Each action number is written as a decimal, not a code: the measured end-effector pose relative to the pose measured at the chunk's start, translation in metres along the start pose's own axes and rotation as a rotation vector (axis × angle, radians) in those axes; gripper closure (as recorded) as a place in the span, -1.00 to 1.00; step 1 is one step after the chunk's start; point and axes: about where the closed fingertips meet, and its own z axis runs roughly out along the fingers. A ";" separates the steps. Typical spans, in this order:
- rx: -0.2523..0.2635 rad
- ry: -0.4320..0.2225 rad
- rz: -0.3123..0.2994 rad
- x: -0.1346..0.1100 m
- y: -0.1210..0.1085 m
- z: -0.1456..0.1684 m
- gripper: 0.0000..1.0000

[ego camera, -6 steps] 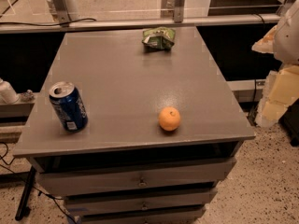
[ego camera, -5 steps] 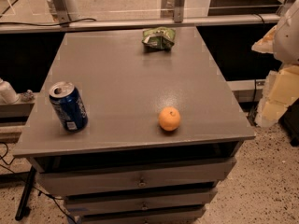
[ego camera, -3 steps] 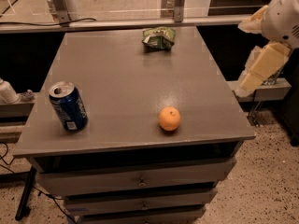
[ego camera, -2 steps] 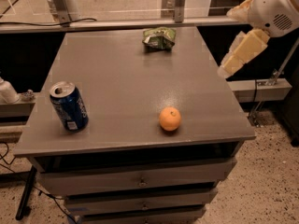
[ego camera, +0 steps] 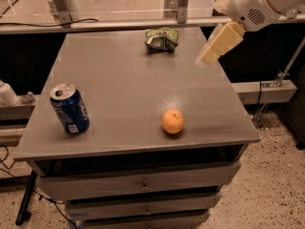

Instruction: Move green jalapeno chip bag near pepsi can

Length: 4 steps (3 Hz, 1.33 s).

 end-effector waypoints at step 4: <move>0.038 -0.192 0.283 -0.038 -0.102 0.181 -1.00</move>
Offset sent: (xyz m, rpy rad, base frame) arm 0.1532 0.0580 -0.0422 0.3398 -0.0115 -0.2700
